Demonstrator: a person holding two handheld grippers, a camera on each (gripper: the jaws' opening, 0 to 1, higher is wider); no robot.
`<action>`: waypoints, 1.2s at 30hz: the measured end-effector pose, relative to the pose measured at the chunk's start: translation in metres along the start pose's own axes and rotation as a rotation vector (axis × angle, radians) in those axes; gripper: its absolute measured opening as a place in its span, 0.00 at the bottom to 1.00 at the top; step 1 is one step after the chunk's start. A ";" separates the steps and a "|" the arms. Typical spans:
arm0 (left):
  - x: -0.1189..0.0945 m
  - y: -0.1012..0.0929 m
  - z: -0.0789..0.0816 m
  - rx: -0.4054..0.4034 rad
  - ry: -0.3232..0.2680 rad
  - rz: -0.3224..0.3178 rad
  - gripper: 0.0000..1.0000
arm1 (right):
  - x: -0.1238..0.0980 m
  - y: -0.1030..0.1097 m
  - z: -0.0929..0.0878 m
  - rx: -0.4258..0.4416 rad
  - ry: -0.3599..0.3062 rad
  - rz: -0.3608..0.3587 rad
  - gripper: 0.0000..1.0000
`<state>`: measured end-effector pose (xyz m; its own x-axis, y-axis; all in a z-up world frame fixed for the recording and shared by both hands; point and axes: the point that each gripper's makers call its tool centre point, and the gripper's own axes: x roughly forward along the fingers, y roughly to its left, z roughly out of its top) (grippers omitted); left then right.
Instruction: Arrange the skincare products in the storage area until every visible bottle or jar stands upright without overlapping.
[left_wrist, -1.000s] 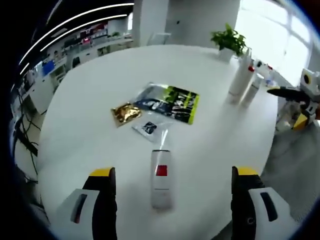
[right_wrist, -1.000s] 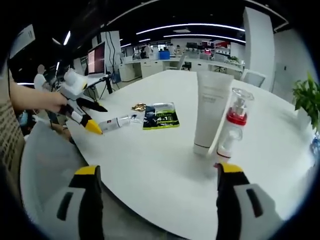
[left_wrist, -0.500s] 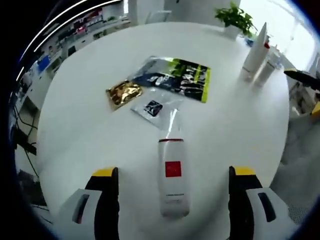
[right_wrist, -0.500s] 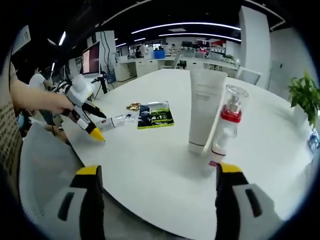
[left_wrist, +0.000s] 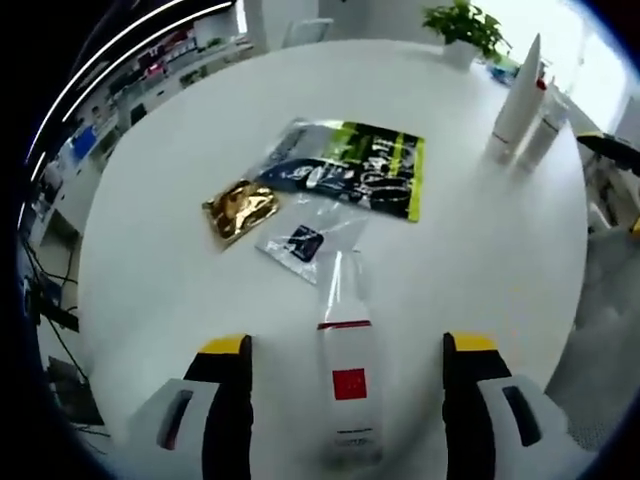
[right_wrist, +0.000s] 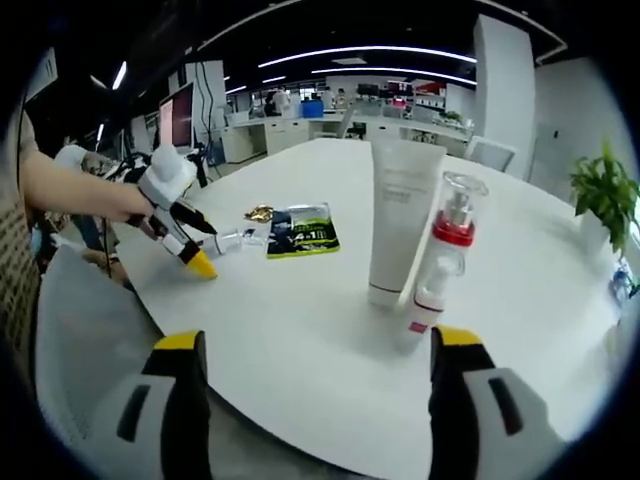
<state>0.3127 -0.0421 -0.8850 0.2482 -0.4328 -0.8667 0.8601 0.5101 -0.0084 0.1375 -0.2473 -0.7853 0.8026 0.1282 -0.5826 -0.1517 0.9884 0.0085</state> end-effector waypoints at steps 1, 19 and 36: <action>0.000 -0.001 0.001 0.003 -0.001 -0.002 0.70 | 0.000 0.000 0.000 0.000 0.000 -0.001 0.92; -0.005 0.000 0.007 0.015 -0.015 -0.015 0.18 | 0.001 0.000 -0.001 -0.017 0.008 -0.008 0.89; -0.039 -0.019 0.032 -0.074 -0.153 -0.067 0.17 | 0.000 0.007 0.002 -0.013 -0.006 0.031 0.84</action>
<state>0.3006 -0.0589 -0.8346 0.2613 -0.5724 -0.7772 0.8431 0.5274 -0.1049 0.1378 -0.2406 -0.7835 0.8007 0.1592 -0.5775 -0.1842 0.9828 0.0156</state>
